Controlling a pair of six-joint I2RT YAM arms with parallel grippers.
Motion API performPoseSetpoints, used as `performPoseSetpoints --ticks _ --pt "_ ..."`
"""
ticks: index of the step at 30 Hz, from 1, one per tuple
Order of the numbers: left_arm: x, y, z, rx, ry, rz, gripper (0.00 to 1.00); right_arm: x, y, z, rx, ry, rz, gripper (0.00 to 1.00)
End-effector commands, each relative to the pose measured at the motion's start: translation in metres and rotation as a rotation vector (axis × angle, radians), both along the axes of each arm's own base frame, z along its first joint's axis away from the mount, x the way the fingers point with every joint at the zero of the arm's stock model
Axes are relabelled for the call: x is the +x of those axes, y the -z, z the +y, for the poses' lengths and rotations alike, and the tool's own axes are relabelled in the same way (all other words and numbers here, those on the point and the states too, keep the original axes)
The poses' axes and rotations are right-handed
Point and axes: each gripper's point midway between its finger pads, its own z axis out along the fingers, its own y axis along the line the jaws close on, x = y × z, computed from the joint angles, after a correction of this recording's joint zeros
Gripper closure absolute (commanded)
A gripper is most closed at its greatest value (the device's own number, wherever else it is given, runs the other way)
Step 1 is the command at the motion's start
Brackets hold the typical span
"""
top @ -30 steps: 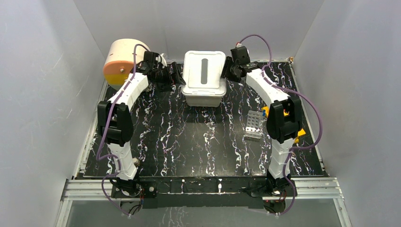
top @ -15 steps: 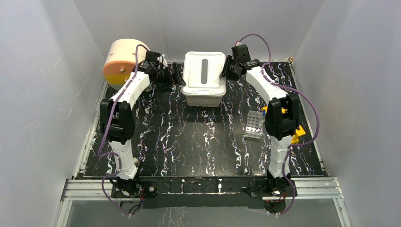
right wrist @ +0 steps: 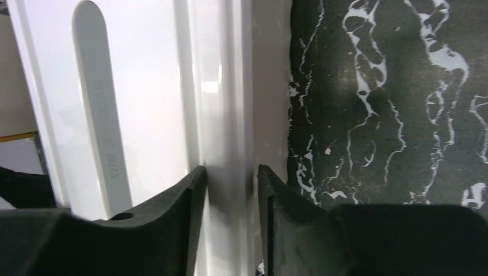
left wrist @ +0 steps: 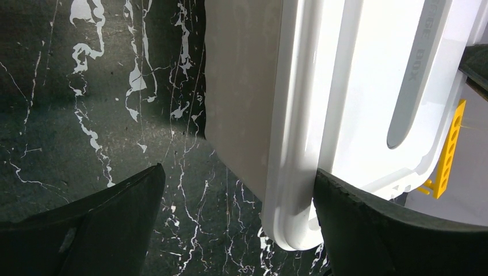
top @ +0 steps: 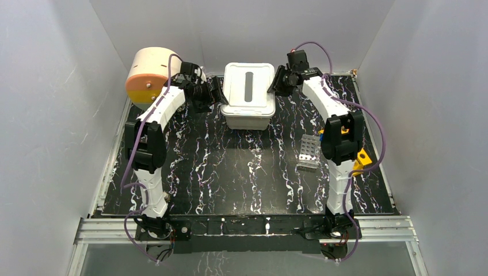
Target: Organize the chemistry lab equipment
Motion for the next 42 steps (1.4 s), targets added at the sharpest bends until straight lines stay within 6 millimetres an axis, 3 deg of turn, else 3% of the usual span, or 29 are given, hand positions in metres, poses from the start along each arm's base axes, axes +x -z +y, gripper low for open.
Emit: performPoseSetpoints --ticks 1,9,16,22,26,29,32,35,38,42 --pt "-0.005 0.012 0.01 0.078 -0.017 0.041 0.03 -0.031 0.066 -0.01 -0.117 -0.024 0.238 0.61" --pt "-0.001 -0.026 -0.009 -0.02 0.052 -0.046 0.03 -0.029 0.064 -0.008 -0.021 -0.017 0.24 0.82" --pt "-0.002 -0.03 -0.005 -0.002 0.038 -0.067 0.03 -0.038 0.044 0.009 0.139 -0.065 0.257 0.86" --pt "-0.002 -0.035 0.003 0.032 0.016 -0.09 0.03 -0.052 0.021 0.004 0.155 0.003 0.214 0.85" --pt "-0.001 -0.044 0.005 0.042 0.016 -0.119 0.03 -0.053 0.009 -0.006 0.12 0.037 0.14 0.66" --pt "0.001 -0.055 0.005 0.043 0.025 -0.154 0.02 -0.038 -0.005 -0.014 0.064 0.042 0.047 0.48" --pt "0.001 -0.075 0.006 0.045 0.034 -0.203 0.02 -0.019 -0.036 -0.021 0.01 0.038 -0.073 0.36" --pt "-0.002 -0.097 0.009 0.052 0.034 -0.248 0.02 -0.008 -0.084 -0.028 -0.023 0.034 -0.203 0.26" --pt "-0.015 -0.127 0.017 0.057 0.012 -0.302 0.02 -0.017 -0.122 -0.037 -0.052 0.032 -0.304 0.2" --pt "-0.04 -0.148 0.038 0.095 -0.079 -0.331 0.02 -0.049 -0.151 -0.064 -0.124 0.068 -0.379 0.17"
